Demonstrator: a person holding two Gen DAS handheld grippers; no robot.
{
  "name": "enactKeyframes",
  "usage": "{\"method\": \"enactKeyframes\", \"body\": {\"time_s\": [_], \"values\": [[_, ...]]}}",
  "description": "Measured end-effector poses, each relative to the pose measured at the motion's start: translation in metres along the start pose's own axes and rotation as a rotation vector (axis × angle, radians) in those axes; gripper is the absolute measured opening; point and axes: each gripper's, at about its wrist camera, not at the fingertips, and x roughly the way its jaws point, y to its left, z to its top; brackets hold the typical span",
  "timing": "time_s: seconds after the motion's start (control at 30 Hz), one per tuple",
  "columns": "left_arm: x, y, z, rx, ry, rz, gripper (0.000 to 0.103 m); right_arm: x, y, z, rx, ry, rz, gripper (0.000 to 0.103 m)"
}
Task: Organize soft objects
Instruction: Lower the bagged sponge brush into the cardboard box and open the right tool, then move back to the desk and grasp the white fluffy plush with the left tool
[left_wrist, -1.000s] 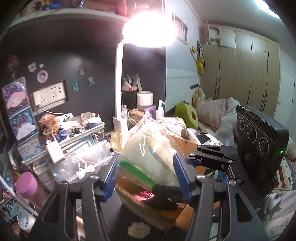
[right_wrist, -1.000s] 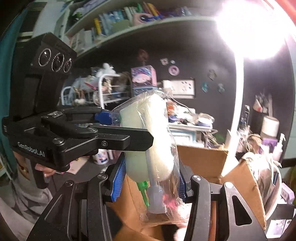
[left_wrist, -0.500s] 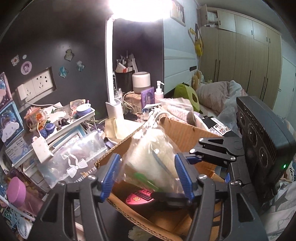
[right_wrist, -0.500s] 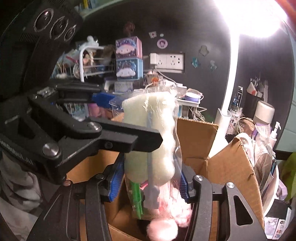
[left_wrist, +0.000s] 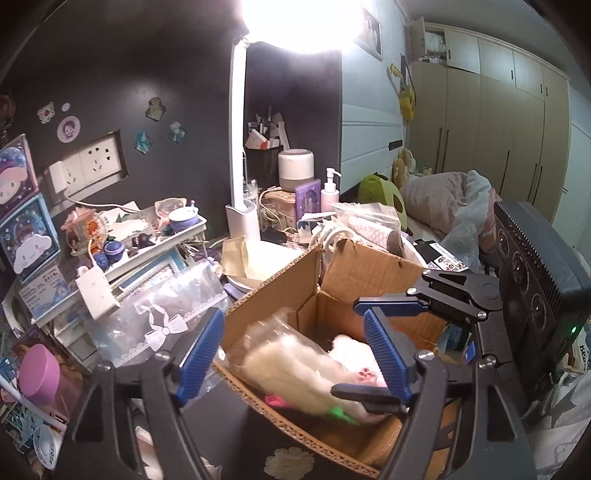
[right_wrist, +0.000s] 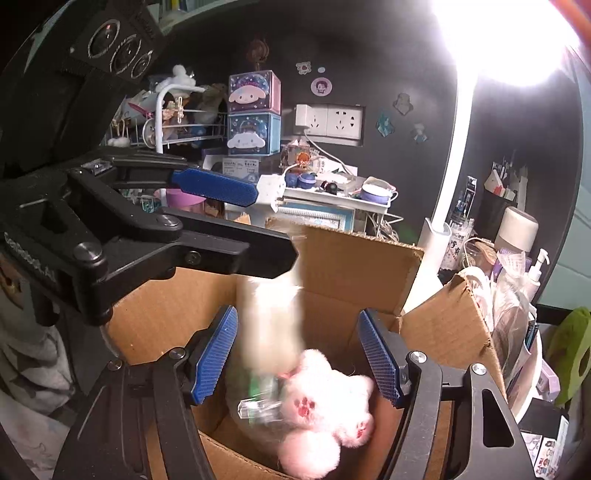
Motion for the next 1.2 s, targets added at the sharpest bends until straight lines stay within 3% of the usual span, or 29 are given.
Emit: {"method": "enactKeyframes", "body": {"time_s": [0.27, 0.37, 0.63, 0.87, 1.07, 1.2], "values": [[-0.015, 0.006, -0.005, -0.020, -0.022, 0.012, 0.076, -0.005, 0.003, 0.001, 0.007, -0.001, -0.007, 0.065], [-0.026, 0.011, -0.008, -0.031, -0.044, 0.021, 0.082, -0.008, 0.007, 0.004, 0.003, -0.005, -0.003, 0.065], [-0.074, 0.041, -0.030, -0.096, -0.129, 0.094, 0.085, -0.033, 0.034, 0.023, -0.003, -0.104, 0.019, 0.065], [-0.118, 0.089, -0.075, -0.187, -0.165, 0.209, 0.089, -0.036, 0.093, 0.042, -0.067, -0.156, 0.121, 0.065], [-0.131, 0.130, -0.120, -0.252, -0.113, 0.278, 0.094, -0.005, 0.149, 0.043, -0.129, -0.092, 0.195, 0.065], [-0.126, 0.151, -0.149, -0.286, -0.063, 0.286, 0.095, 0.023, 0.182, 0.034, -0.129, -0.035, 0.213, 0.065]]}}
